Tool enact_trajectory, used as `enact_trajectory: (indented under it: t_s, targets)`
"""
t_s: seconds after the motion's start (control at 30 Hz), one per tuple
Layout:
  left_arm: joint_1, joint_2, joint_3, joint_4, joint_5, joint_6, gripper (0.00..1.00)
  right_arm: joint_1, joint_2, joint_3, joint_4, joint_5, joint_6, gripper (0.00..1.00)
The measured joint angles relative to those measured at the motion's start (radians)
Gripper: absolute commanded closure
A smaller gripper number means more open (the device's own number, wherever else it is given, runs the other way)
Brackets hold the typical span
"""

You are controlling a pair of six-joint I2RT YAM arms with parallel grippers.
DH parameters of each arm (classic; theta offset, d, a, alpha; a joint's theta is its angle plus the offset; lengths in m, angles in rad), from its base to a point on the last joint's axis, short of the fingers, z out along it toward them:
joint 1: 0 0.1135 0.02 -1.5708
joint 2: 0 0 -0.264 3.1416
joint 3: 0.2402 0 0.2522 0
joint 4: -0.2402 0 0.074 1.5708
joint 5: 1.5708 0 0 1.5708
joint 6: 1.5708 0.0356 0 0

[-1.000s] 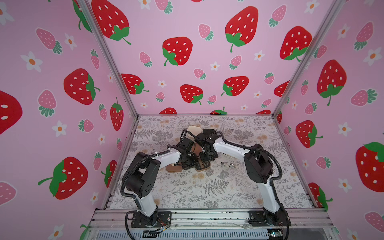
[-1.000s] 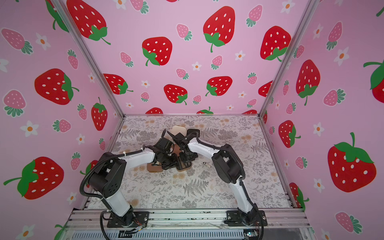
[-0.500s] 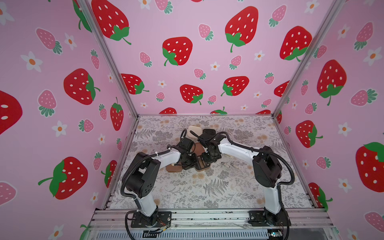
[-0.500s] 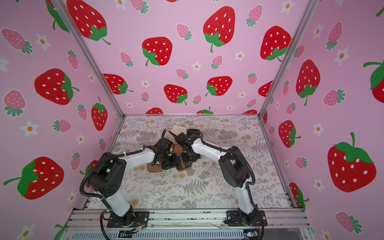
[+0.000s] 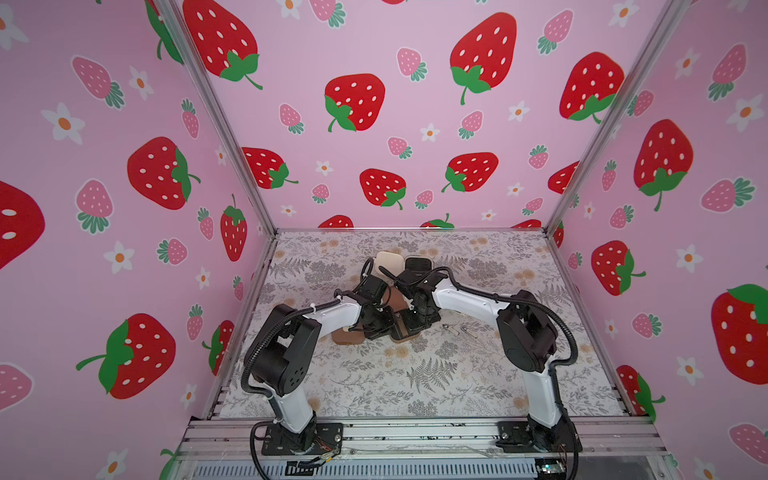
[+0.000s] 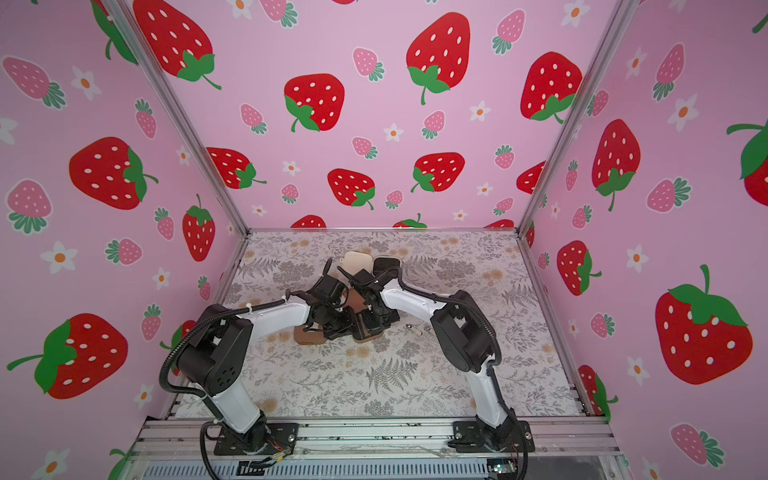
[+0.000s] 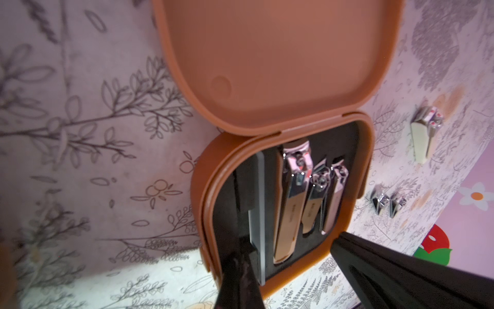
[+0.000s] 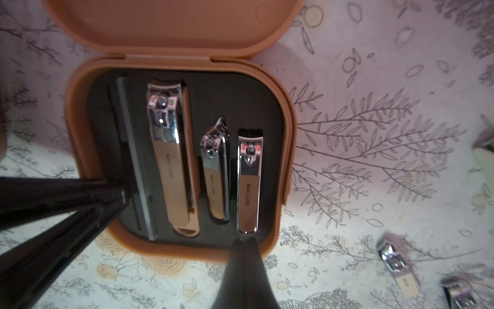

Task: Organize nail clipper sets
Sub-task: Place the nail clipper in the storage box.

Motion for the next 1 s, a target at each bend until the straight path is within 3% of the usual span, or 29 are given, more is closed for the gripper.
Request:
enact_trajectory:
  t_s: [1.0]
  targets:
    - [0.0, 0.0, 0.0, 0.0, 0.0, 0.0, 1.0, -0.002, 0.048, 0.04, -0.008, 0.016, 0.003, 1.0]
